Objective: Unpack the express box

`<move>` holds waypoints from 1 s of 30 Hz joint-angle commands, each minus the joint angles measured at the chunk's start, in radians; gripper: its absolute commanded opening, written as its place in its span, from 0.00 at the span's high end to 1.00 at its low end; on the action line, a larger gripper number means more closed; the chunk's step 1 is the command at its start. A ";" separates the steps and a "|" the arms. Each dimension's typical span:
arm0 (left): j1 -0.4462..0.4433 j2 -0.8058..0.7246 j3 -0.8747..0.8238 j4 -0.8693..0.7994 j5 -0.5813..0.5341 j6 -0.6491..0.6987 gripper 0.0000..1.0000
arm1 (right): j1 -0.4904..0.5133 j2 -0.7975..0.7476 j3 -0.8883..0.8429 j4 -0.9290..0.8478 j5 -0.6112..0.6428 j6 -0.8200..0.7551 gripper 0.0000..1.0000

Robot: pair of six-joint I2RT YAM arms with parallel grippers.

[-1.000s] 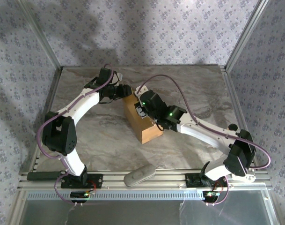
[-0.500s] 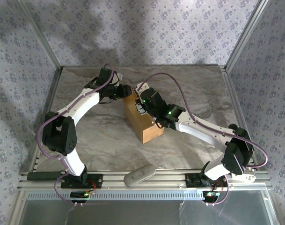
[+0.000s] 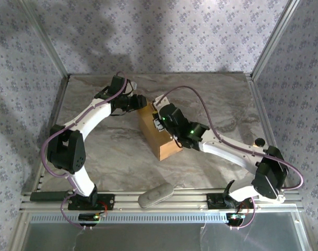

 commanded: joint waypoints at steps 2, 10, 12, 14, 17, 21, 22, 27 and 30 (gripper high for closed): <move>-0.004 0.039 0.002 -0.112 -0.078 -0.037 0.56 | 0.029 -0.048 -0.043 -0.029 0.017 0.024 1.00; 0.001 0.058 0.011 -0.143 -0.130 -0.054 0.57 | 0.049 -0.093 -0.079 -0.025 0.050 0.041 1.00; 0.002 0.051 0.006 -0.127 -0.119 -0.052 0.57 | 0.048 -0.096 -0.087 -0.022 0.055 0.043 1.00; 0.003 0.031 0.000 -0.089 -0.087 -0.037 0.54 | 0.049 -0.096 -0.094 -0.018 0.056 0.041 1.00; 0.003 -0.001 0.027 -0.072 -0.051 0.025 0.47 | 0.044 -0.096 -0.101 -0.007 0.053 0.032 1.00; 0.002 -0.016 0.102 -0.117 -0.039 0.130 0.41 | 0.032 -0.094 -0.099 0.004 0.036 0.019 1.00; 0.002 -0.014 0.124 -0.130 -0.032 0.161 0.36 | 0.030 -0.093 -0.098 0.007 0.031 0.016 1.00; 0.003 0.016 0.209 -0.185 0.022 0.281 0.23 | 0.020 -0.092 -0.094 0.012 0.011 0.006 1.00; 0.000 0.051 0.254 -0.229 0.083 0.353 0.23 | 0.013 -0.090 -0.094 0.011 0.001 0.006 1.00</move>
